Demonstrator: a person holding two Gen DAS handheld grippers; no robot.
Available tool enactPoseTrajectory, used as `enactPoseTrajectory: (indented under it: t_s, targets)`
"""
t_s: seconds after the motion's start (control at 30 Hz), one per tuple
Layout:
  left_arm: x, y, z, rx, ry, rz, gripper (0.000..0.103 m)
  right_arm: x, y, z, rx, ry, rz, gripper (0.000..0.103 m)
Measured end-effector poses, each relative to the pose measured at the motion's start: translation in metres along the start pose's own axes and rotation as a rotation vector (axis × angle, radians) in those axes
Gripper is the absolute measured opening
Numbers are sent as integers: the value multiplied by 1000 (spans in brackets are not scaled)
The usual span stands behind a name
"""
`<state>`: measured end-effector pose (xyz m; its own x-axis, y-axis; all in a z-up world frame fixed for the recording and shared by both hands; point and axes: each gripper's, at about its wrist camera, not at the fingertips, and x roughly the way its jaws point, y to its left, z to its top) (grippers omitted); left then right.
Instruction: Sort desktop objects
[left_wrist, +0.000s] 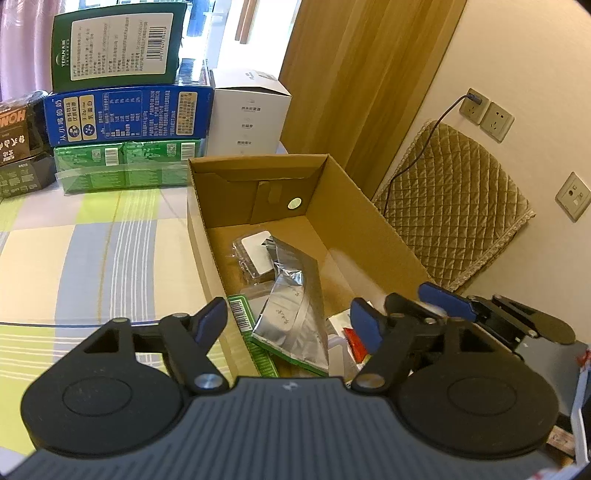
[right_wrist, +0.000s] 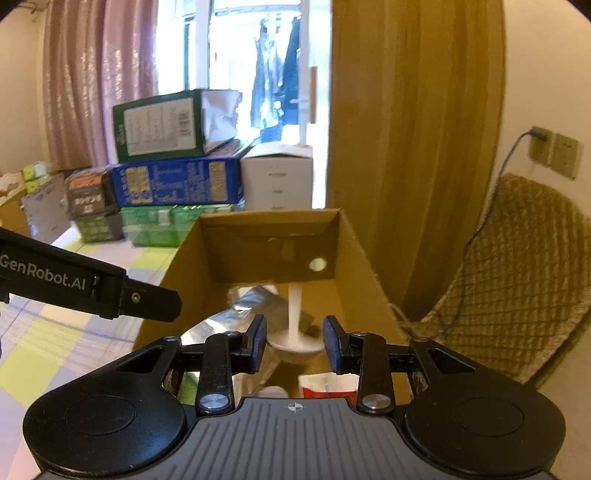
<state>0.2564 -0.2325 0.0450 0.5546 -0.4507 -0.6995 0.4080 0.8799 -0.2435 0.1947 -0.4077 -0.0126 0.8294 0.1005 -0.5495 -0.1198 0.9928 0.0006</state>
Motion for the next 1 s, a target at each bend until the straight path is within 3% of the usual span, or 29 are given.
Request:
enactPoseTrajectory:
  t_s: [0.03, 0.07, 0.27, 0.57, 0.83, 1.0]
  targets:
    - [-1, 0, -1, 2, 1, 3, 70, 0, 1, 0, -2, -3, -6, 63]
    - [-1, 0, -1, 5, 2, 5, 70, -1, 0, -1, 2, -10, -12, 66]
    - [-13, 4, -9, 7, -6, 19, 79, -15, -6, -11, 25, -8, -30, 67]
    - [-48, 2, -36, 13, -46, 58, 101, -66, -18, -33, 86, -23, -62, 77]
    - [-80, -10, -65, 34, -72, 92, 102, -106, -15, -43, 119, -3, -76, 97]
    - [-95, -18, -81, 42, -55, 114, 102, -130, -14, -48, 137, 14, -81, 101]
